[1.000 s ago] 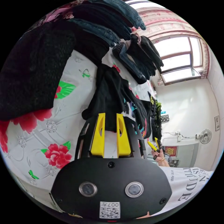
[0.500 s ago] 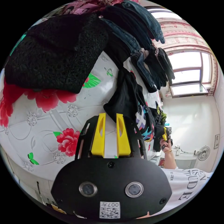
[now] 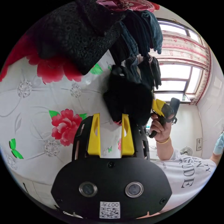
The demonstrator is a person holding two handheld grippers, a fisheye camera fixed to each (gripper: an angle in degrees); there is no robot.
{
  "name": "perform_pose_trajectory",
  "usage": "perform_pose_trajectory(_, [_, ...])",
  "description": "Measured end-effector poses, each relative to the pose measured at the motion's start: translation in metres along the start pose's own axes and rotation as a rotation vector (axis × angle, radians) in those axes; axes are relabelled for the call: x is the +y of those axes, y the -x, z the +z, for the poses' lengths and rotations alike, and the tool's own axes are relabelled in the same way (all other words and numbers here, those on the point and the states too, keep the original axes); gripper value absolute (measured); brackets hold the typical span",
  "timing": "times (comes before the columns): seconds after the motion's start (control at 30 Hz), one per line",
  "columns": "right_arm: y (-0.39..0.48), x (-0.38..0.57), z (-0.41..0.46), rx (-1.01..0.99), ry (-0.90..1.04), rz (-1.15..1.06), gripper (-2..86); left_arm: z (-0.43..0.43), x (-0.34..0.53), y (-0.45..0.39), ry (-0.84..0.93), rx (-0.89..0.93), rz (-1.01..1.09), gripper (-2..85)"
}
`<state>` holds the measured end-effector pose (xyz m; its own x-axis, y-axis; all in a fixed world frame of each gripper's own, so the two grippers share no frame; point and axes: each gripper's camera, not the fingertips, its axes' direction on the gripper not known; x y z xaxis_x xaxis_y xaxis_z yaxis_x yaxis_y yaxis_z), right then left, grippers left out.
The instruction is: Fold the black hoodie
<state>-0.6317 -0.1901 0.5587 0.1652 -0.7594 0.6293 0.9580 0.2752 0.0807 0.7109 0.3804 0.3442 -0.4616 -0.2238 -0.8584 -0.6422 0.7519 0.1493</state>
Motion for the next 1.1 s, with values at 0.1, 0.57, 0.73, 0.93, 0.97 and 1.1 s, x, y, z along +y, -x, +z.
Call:
perform_pose_trajectory(0.1, [-0.017, 0.002, -0.009, -0.058, -0.065, 0.013, 9.9, 0.005, 0.006, 0.0, 0.026, 0.05, 0.017, 14.7])
perform_pose_trajectory(0.57, [-0.29, 0.063, -0.172, 0.12, -0.286, 0.66, 16.4, 0.061, -0.025, -0.026, 0.125, 0.177, 0.013, 22.8])
perform_pose_trajectory(0.73, [-0.341, 0.084, -0.164, 0.009, -0.407, 0.743, 10.2, 0.074, -0.039, -0.027, 0.184, 0.155, 0.003, 15.7])
perform_pose_trajectory(0.93, [-0.329, 0.106, -0.158, -0.382, -0.49, 0.59, 3.2, 0.063, -0.026, -0.047, 0.147, 0.217, 0.07, 8.6])
perform_pose_trajectory(0.97, [-0.315, 0.115, -0.164, -0.429, -0.517, 0.559, 2.5, 0.054, -0.021, -0.056, 0.121, 0.256, 0.088, 7.9])
perform_pose_trajectory(1.1, [-0.264, 0.13, -0.191, -0.511, -0.579, 0.458, 1.3, 0.006, -0.015, -0.102, 0.029, 0.377, 0.22, 6.8])
